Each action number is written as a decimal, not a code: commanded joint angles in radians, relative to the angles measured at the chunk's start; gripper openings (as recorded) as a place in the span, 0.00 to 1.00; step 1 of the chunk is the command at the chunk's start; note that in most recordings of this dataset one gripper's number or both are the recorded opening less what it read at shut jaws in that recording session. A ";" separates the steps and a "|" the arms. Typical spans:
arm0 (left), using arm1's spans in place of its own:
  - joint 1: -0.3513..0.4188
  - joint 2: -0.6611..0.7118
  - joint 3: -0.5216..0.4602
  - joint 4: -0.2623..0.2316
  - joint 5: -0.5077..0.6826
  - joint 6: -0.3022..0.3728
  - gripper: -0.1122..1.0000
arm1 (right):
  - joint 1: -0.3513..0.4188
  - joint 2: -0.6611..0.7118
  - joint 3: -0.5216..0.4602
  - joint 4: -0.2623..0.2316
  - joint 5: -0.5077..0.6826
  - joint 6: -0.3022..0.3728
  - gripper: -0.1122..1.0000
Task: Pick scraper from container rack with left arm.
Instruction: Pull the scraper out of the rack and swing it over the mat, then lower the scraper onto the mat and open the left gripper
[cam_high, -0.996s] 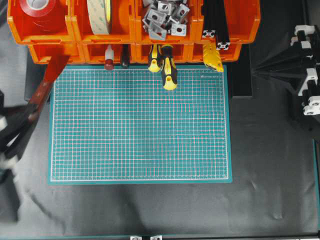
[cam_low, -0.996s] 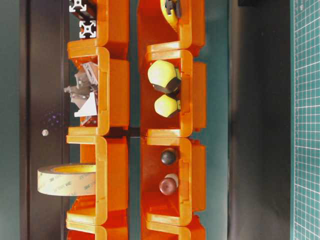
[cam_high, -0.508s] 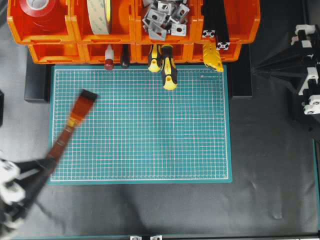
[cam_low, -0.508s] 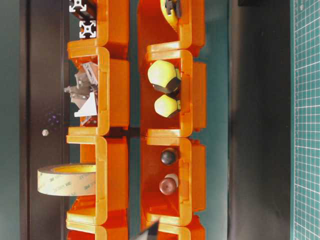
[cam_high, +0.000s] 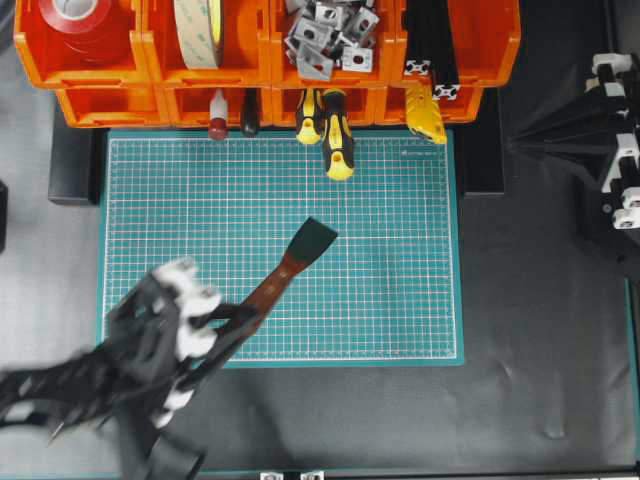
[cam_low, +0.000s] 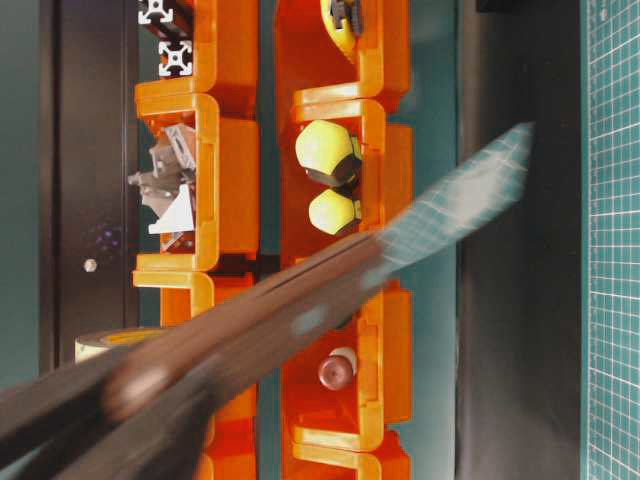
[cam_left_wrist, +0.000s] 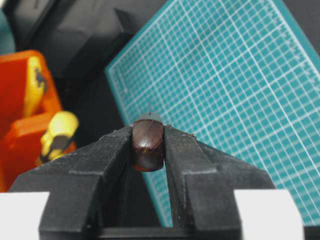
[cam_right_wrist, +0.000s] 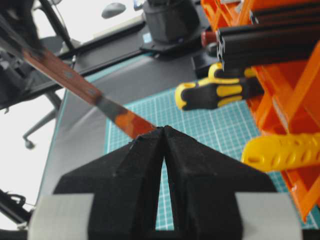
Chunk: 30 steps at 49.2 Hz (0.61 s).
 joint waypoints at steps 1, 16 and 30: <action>0.092 -0.006 0.044 0.009 -0.121 0.003 0.28 | -0.005 -0.006 -0.025 0.005 0.026 0.014 0.11; 0.216 0.031 0.095 0.009 -0.244 0.020 0.28 | -0.032 -0.020 -0.032 0.003 0.058 0.051 0.11; 0.218 0.041 0.075 0.009 -0.267 0.025 0.28 | -0.063 -0.020 -0.031 0.003 0.058 0.049 0.11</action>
